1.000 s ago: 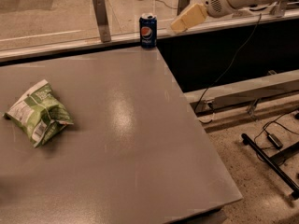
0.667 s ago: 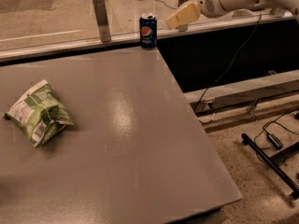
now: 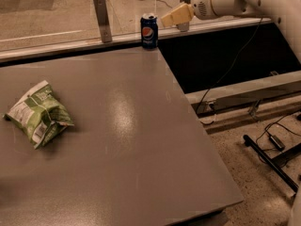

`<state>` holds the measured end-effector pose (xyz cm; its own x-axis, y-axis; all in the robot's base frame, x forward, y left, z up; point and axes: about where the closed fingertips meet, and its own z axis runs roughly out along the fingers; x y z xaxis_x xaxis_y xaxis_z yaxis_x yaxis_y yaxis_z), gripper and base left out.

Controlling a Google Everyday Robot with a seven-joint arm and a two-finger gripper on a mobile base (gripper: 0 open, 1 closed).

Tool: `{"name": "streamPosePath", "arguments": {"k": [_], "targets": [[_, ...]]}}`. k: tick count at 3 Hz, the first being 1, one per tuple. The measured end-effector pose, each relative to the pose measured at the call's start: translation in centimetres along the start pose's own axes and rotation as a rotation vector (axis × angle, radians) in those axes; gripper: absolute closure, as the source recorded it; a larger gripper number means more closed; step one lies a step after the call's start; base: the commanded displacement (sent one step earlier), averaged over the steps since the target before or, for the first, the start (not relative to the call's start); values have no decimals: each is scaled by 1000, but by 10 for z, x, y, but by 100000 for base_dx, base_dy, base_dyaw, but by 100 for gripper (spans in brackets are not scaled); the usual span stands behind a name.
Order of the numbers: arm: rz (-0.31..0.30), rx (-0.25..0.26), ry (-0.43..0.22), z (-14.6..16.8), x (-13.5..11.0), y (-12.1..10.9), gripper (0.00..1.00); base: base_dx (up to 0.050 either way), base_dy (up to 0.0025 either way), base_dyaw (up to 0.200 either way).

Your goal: Pick pepsi can

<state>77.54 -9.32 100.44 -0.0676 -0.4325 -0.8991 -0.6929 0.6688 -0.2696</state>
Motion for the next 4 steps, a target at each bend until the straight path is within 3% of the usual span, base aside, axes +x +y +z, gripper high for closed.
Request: {"name": "streamPosePath", "arguments": {"k": [4], "targets": [[39, 22, -48, 54, 15, -12, 0, 0, 0, 0]]}}
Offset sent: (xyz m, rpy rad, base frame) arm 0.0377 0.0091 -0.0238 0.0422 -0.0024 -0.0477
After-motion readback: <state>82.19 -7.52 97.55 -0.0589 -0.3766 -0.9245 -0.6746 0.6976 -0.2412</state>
